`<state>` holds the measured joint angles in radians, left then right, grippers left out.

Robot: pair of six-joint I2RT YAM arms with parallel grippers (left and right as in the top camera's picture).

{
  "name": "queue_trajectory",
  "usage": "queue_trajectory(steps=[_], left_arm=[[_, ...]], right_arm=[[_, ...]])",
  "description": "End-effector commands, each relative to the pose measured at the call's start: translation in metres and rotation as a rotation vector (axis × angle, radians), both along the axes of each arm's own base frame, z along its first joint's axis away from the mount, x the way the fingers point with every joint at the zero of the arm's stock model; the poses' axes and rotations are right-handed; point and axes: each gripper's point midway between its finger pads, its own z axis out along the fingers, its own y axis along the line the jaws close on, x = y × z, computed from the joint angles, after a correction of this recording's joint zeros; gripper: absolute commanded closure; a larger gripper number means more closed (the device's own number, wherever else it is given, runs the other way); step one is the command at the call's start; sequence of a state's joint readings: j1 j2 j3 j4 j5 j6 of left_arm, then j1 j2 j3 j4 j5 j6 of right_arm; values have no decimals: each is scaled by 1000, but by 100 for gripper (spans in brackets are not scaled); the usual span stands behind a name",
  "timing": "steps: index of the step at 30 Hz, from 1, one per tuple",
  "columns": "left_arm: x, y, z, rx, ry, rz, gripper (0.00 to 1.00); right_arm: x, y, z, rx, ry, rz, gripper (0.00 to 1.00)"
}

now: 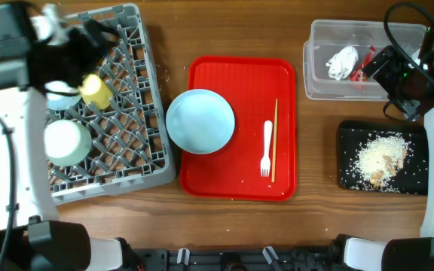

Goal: Sort waste into correct bins and load items into the dishwasher rack

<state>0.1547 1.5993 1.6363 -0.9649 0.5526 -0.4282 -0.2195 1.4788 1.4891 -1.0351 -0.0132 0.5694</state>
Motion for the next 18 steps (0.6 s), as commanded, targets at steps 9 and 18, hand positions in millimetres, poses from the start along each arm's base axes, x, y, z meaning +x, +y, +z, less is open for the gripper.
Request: queue_trajectory(steps=[9,18], left_arm=[[-40,-184,-121,438,240,-305,9],[-89,-155,-141,554,474,-290,93]], right_arm=[[-1,-4,7,-32,-14,5,0],[-1,-4,7,-32,-15,5,0]])
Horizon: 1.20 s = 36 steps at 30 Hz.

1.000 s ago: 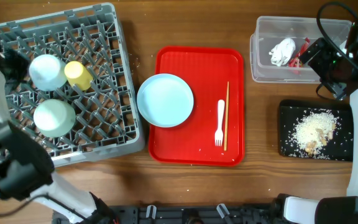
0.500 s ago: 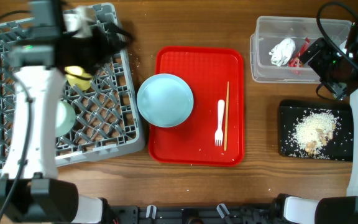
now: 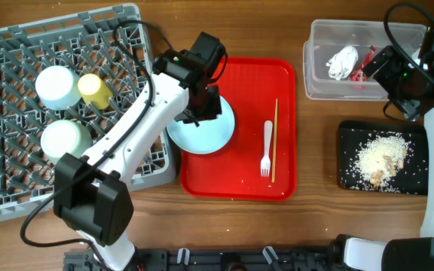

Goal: Sort waste into correct bins and load items into the dishwasher rack

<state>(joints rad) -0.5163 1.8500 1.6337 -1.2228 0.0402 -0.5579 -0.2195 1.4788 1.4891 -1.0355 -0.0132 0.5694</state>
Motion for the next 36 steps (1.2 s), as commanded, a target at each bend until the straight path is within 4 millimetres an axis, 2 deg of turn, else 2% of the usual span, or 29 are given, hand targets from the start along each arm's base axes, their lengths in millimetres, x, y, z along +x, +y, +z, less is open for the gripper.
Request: queue_trajectory(steps=[1,9,14,19,24,36], left_arm=[[-4,11,-3,47,13,39,96],[-25,37,-50,102,115,149,96],[-34,56,-60,130,167,188,96],[-40,73,-60,155,210,226,96],[-49,97,-56,259,230,293,96],[-52,114,-54,289,257,328,96]], right_arm=[[-1,-4,7,-32,-15,5,0],[-1,-4,7,-32,-16,5,0],[-1,-4,7,-32,-15,5,0],[-1,-4,7,-32,-15,5,0],[-1,-4,7,-32,-15,5,0],[-1,-4,7,-32,-15,5,0]])
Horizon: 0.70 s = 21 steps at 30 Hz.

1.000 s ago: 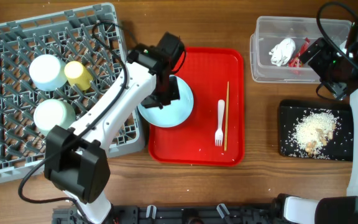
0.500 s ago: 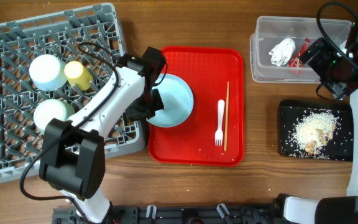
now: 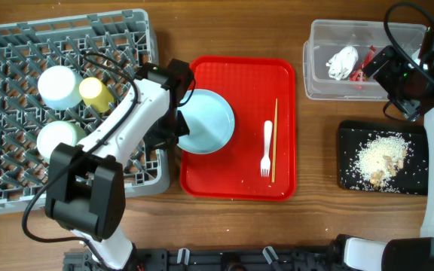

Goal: Sort waste into correct bins and load items into the dishwasher rack

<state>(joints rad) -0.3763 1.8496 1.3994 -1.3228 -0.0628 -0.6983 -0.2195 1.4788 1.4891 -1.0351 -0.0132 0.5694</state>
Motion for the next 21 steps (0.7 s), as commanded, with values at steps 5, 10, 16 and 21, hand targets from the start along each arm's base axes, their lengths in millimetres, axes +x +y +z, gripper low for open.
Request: queue_trajectory(steps=[5,10,16,21], left_arm=[[-3,35,4,92,17,99,96],[-1,46,8,126,0,131,96],[8,34,24,57,-96,126,96],[27,6,39,-33,-242,81,96]], right_arm=[[-1,-4,7,-32,-15,5,0],[-1,-4,7,-32,-15,5,0],[-1,-4,7,-32,-15,5,0],[-1,-4,7,-32,-15,5,0]])
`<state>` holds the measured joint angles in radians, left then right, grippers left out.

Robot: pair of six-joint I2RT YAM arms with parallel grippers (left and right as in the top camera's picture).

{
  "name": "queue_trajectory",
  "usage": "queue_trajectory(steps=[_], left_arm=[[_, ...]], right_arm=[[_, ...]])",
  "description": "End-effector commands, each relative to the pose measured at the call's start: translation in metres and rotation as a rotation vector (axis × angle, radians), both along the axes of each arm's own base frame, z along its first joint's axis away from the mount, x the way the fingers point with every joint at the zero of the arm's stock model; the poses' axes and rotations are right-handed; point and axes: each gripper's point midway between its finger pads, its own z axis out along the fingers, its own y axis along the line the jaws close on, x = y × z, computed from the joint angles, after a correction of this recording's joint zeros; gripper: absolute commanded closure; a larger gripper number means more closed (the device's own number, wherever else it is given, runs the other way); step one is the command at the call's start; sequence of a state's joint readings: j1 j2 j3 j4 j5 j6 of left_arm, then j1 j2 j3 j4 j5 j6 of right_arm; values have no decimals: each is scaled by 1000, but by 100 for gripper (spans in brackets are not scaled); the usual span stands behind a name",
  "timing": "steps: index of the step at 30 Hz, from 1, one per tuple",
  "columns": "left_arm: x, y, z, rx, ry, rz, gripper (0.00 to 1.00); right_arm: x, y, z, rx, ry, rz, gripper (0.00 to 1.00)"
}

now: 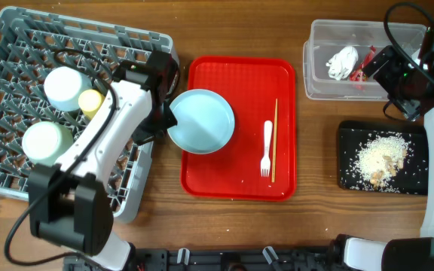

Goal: Sort waste into correct bins and load items into the dishwasher rack

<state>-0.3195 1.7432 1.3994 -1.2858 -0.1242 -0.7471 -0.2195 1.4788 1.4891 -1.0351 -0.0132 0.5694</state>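
A light blue bowl sits on the left part of the red tray, its left rim looking slightly raised. My left gripper is at that rim, between bowl and rack, and appears shut on it. On the tray's right side lie a white fork and a wooden chopstick. The grey dishwasher rack lies skewed at the left and holds a light blue cup, a yellow cup and a pale green cup. My right gripper hangs over the clear bin; its jaws are not readable.
The clear bin at the back right holds a crumpled white tissue and a red wrapper. Below it a black tray carries rice and food scraps. The rack's right corner nearly touches the red tray.
The rack has turned clockwise, its near corner now lower and its top right corner closer to the tray. My left gripper sits slightly higher and further left on the bowl's rim. The right arm is unchanged.
My left gripper was first over the rack by the yellow cup. Then it was above the blue bowl on the tray, then at the bowl's left rim. Now it stays at that rim while the rack has shifted and rotated. The right arm has stayed over the clear bin.
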Motion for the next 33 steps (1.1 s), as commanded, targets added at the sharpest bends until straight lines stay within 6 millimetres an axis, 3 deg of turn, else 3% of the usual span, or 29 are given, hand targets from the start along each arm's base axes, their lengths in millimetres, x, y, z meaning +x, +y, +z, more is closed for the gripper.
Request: queue_trajectory(steps=[1,6,10,15,19,22,24,29,33], left_arm=[[18,-25,11,-57,-127,-35,96],[91,-63,25,-121,-449,-264,96],[137,-54,37,-47,-624,-296,96],[172,-48,29,-1,-695,-398,96],[186,-49,18,-5,-713,-423,96],[183,-76,14,-114,-705,-586,96],[183,-76,13,-109,-703,-589,96],[190,-51,-18,-88,-641,-542,96],[200,-32,-20,-75,-658,-500,96]], right_arm=[[-1,-4,7,-32,-15,5,0],[-1,-4,7,-32,-15,5,0],[-1,-4,7,-32,-15,5,0],[-1,-4,7,-32,-15,5,0],[-1,-4,7,-31,-15,4,0],[-1,-4,7,-32,-15,5,0],[-1,-4,7,-32,-15,5,0],[-1,-4,7,-32,-15,5,0],[-1,-4,7,-32,-15,5,0]])
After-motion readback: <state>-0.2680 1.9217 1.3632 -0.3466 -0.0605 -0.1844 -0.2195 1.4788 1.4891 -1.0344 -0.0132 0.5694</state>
